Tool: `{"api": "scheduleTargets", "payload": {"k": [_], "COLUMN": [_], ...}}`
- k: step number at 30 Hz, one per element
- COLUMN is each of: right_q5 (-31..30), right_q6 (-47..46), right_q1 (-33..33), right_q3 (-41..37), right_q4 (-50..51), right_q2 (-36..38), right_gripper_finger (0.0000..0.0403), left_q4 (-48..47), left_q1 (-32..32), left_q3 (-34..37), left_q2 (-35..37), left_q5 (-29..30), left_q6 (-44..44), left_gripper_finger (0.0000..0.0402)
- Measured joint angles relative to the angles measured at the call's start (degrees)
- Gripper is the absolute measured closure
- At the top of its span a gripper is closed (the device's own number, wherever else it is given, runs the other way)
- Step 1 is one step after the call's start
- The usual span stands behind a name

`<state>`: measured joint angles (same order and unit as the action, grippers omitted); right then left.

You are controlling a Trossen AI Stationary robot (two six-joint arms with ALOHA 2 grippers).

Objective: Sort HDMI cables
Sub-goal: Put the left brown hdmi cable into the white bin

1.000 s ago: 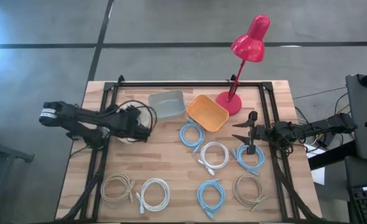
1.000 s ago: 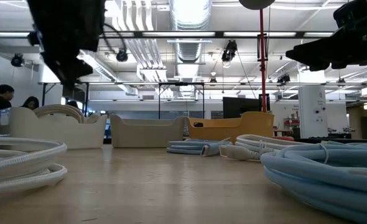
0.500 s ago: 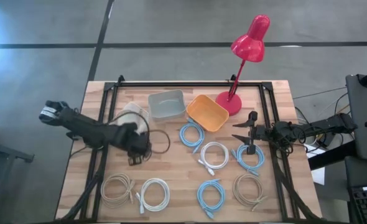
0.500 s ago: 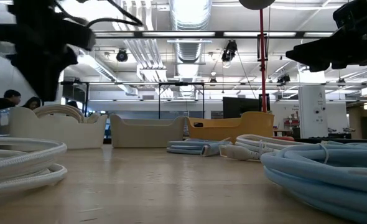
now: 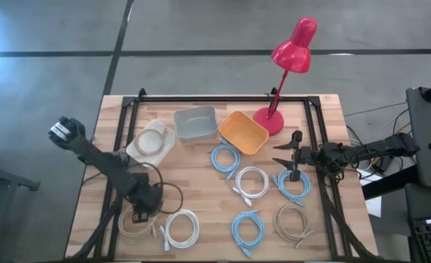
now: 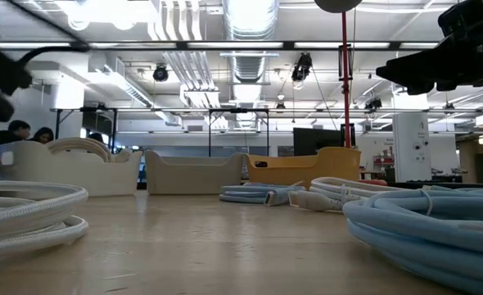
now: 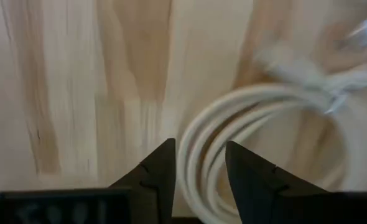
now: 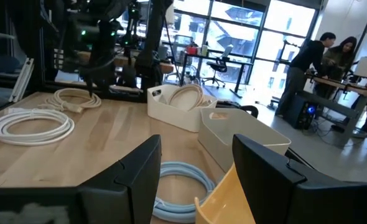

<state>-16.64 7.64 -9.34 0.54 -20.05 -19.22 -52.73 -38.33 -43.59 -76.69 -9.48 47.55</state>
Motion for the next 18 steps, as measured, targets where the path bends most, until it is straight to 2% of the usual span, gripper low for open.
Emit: {"api": "scheduleTargets", "payload": {"k": [5,11,15,18], "right_q5": [0.0,0.0,0.0,0.0], "right_q6": [0.2,0.0,-0.1,-0.1], "right_q1": [0.0,0.0,0.0,0.0], "right_q3": [0.0,0.0,0.0,0.0], "right_q4": [0.0,0.0,0.0,0.0], "right_q2": [0.0,0.0,0.0,0.0], "right_gripper_finger": [0.0209,0.0209,0.0209,0.0209], "left_q4": [5.5,12.0,12.4,12.3], "left_q1": [-2.0,-2.2,-2.3,-2.1], "left_q3": [3.0,6.6,8.0,8.1], "left_q2": [-1.6,-3.6,-5.0,-5.2], "left_q5": [-0.5,-5.1,-2.0,-0.1], "left_q6": [2.5,2.2,2.0,1.6], "left_gripper_finger": [0.0270,0.0270,0.0272,0.0291]}}
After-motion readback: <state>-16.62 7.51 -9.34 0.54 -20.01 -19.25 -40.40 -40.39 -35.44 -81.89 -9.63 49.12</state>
